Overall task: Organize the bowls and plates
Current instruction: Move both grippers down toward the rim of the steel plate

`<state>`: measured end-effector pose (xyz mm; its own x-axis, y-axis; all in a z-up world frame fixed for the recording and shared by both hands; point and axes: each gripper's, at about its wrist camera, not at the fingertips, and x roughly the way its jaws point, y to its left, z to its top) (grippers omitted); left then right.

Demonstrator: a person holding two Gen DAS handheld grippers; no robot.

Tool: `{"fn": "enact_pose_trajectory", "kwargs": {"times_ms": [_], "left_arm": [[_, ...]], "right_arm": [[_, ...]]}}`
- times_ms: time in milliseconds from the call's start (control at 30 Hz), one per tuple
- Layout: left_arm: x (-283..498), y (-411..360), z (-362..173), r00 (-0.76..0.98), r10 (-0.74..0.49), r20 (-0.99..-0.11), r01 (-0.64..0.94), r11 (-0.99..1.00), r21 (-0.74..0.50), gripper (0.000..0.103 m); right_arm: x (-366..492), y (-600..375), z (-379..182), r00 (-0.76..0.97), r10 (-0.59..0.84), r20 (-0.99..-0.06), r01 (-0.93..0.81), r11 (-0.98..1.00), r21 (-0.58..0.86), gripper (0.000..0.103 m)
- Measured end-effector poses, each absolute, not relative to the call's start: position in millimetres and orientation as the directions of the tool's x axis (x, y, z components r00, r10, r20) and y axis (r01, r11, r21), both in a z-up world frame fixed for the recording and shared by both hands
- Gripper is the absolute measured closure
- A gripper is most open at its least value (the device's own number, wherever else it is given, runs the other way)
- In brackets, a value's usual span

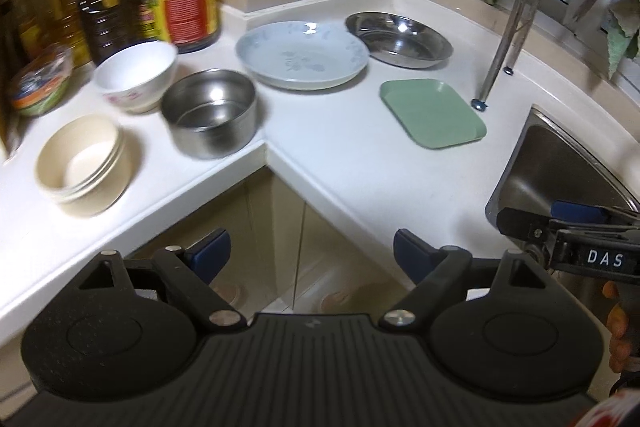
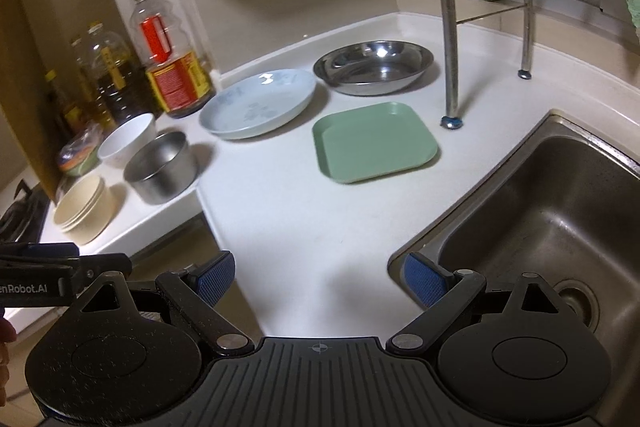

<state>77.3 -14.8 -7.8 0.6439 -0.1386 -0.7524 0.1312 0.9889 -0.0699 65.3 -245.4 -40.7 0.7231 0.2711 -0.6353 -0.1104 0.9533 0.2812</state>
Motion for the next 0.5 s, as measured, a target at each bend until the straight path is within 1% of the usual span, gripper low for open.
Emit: {"fn": "enact_pose_trajectory", "kwargs": {"times_ms": [333, 400, 500], "left_arm": [[167.2, -16.8, -11.8, 0.636, -0.185, -0.749, 0.234, 0.971, -0.041, 0.017], [188.4, -15.5, -11.5, 0.634, -0.185, -0.751, 0.244, 0.969, -0.033, 0.021], [219.8, -15.2, -9.6, 0.633, -0.196, -0.749, 0.279, 0.960, -0.016, 0.021]], "right_arm": [[130.3, -242.6, -38.6, 0.742, 0.205, -0.639, -0.007, 0.955, 0.298, 0.011], [146.8, -237.6, -34.0, 0.752, 0.182, -0.634, 0.010, 0.958, 0.287, 0.011], [171.7, -231.1, -27.5, 0.765, 0.155, -0.625, 0.033, 0.960, 0.278, 0.011]]}}
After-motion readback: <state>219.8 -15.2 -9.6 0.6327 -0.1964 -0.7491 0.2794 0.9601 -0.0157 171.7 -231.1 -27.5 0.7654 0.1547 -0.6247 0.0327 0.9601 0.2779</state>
